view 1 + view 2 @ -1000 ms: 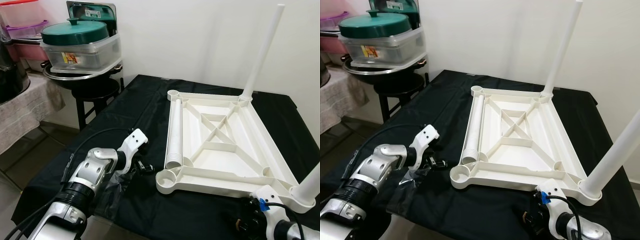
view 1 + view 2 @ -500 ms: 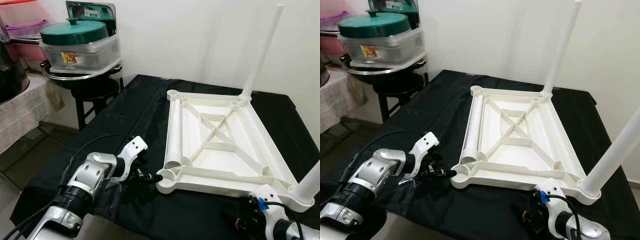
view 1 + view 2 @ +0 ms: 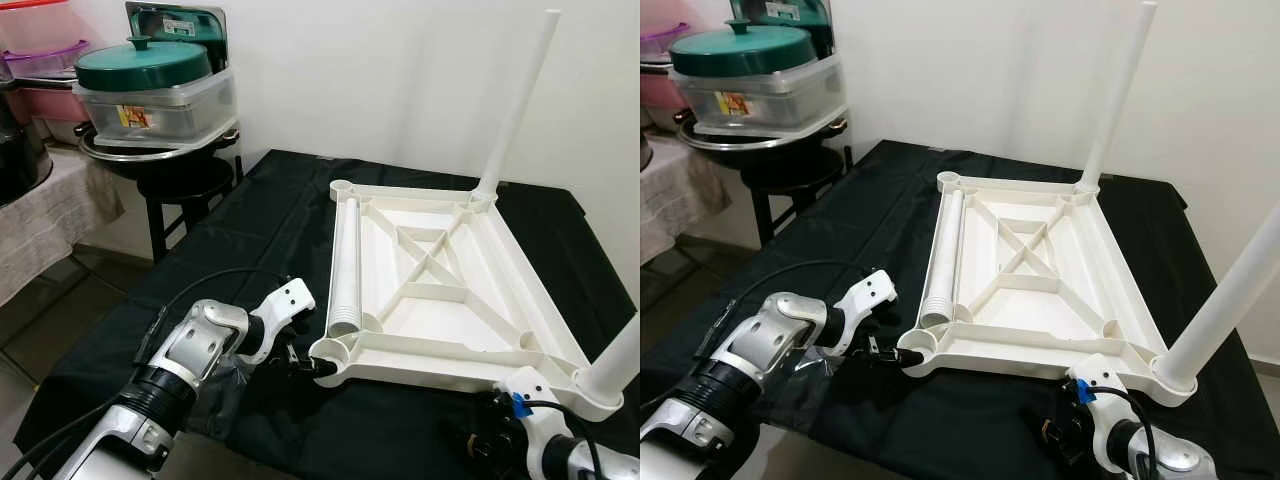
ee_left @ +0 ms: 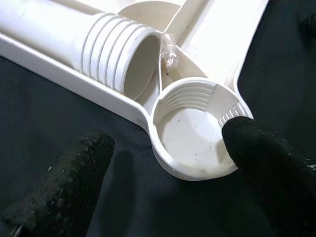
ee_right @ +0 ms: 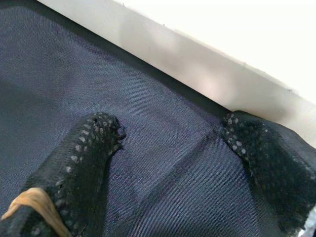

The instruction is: Building children table

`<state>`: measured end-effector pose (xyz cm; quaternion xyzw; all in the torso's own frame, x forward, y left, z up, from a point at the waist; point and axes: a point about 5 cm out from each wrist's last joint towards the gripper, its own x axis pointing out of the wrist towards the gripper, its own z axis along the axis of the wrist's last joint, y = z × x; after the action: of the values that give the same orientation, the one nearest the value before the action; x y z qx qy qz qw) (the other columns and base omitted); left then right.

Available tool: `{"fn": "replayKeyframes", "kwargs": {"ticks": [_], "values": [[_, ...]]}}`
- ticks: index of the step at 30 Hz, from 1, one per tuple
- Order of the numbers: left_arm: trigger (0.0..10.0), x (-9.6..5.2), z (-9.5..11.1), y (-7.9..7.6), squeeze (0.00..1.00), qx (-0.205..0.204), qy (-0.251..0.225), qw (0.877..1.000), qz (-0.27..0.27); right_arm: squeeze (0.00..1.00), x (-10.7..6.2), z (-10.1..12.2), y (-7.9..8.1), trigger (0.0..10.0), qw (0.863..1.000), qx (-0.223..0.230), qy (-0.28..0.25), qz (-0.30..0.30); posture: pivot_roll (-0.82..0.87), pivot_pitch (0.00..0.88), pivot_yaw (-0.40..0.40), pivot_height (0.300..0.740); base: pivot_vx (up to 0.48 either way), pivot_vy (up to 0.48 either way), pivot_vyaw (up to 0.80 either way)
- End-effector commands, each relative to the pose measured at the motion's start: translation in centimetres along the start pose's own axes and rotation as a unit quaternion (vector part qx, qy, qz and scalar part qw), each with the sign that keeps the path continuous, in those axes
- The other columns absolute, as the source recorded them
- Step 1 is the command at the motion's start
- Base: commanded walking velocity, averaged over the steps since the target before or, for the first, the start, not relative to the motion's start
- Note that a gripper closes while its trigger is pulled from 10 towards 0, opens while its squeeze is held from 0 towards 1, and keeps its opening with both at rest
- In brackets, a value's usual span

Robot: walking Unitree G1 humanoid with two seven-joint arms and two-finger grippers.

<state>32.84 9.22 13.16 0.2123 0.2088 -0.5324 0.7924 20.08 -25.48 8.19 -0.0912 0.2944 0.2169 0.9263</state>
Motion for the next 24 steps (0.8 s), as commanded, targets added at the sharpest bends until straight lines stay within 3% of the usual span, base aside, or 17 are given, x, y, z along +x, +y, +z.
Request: {"fn": "replayKeyframes", "kwargs": {"ticks": [1,10,16,24], "values": [[10.0,1.1,-1.6,-1.1,0.00,-0.001,0.043,0.999,-0.031,0.00,0.8,-2.3,1.0,10.0,0.998,0.022,0.055,0.014,-0.04,0.000,0.009,0.740,0.000,0.000,0.00],[10.0,1.7,-1.4,-1.9,0.00,0.016,0.051,0.997,-0.058,0.00,0.5,-2.4,0.6,10.0,0.998,0.025,0.052,0.002,-0.05,0.000,0.021,0.740,0.000,0.000,0.00],[10.0,1.7,-0.8,-2.4,0.00,0.056,0.040,0.992,-0.102,0.00,0.3,-1.8,-0.7,10.0,0.999,0.022,0.042,-0.024,-0.05,0.000,0.026,0.740,0.000,0.000,0.00],[10.0,1.5,-0.2,-2.9,0.00,0.079,0.030,0.987,-0.136,0.00,0.2,-1.2,-2.1,10.0,0.998,0.017,0.032,-0.058,-0.05,0.000,0.027,0.740,0.000,0.000,0.00]]}}
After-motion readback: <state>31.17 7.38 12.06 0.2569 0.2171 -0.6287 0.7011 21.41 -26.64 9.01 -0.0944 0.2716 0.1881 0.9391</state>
